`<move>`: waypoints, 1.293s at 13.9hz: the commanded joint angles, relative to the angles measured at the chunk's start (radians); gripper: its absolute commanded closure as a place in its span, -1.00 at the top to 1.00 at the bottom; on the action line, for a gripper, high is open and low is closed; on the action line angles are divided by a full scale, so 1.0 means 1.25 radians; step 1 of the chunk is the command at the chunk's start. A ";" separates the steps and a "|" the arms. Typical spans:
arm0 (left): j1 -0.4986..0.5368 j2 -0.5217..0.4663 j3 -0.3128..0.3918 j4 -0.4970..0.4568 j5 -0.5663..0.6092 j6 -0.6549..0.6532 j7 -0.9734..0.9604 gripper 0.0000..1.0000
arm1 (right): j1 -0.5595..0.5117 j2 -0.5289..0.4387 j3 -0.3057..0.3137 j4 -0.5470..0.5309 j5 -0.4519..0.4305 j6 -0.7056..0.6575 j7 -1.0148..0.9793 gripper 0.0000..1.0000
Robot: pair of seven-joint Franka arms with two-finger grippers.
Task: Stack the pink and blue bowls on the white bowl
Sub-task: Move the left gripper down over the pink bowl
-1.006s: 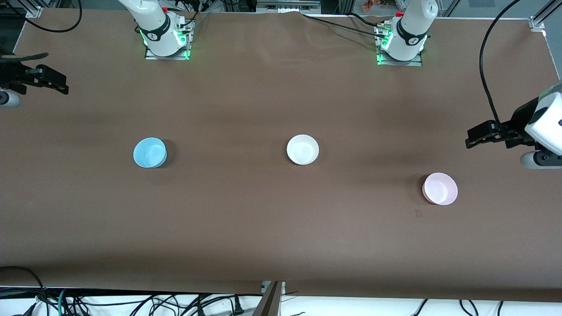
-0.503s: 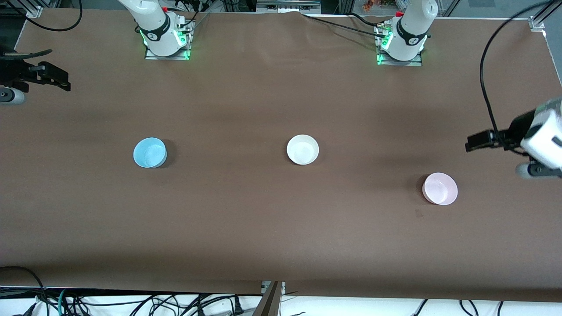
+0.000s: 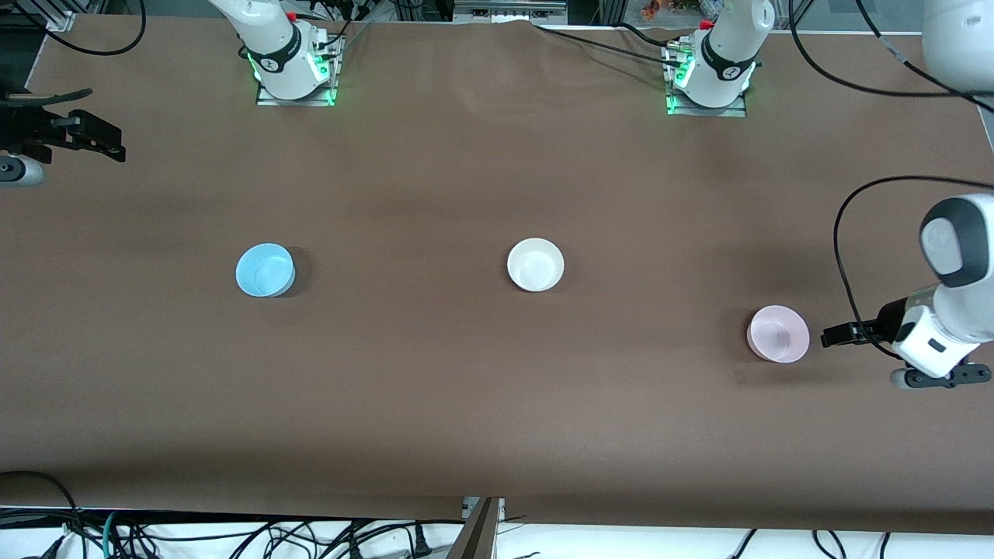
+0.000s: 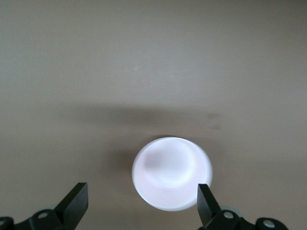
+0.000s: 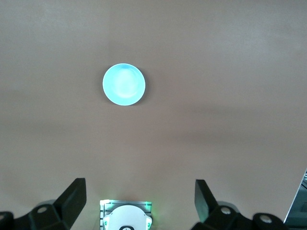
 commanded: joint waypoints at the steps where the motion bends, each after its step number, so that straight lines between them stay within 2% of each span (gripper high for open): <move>1: 0.007 -0.015 -0.008 -0.114 -0.017 0.116 0.031 1.00 | -0.008 0.035 0.004 0.033 0.014 -0.008 0.001 1.00; 4: 0.007 0.039 -0.006 -0.130 -0.017 0.175 0.030 1.00 | -0.009 0.041 0.004 0.033 0.018 -0.002 0.001 1.00; 7: 0.007 0.048 -0.008 -0.222 -0.015 0.312 0.031 1.00 | -0.008 0.047 0.004 0.033 0.030 0.004 0.009 1.00; 8: 0.007 0.051 -0.009 -0.231 -0.014 0.341 0.031 1.00 | -0.009 0.057 0.004 0.033 0.030 0.004 0.002 1.00; 12: 0.005 0.045 -0.011 -0.221 -0.006 0.341 0.034 0.98 | -0.013 0.111 0.003 0.033 0.030 0.007 -0.002 1.00; 14: 0.005 0.037 -0.013 -0.220 -0.007 0.337 0.033 0.85 | -0.013 0.124 0.003 0.032 0.029 0.039 -0.002 1.00; 16: 0.005 0.029 -0.013 -0.221 -0.006 0.326 0.034 0.48 | -0.014 0.144 0.002 0.029 0.029 0.053 -0.001 1.00; 17: 0.005 0.029 -0.013 -0.221 -0.007 0.326 0.039 -0.10 | -0.022 0.155 0.002 0.028 0.029 0.063 -0.002 1.00; 18: 0.005 0.032 -0.013 -0.221 -0.007 0.326 0.051 -0.60 | -0.025 0.167 0.002 0.027 0.029 0.077 -0.002 1.00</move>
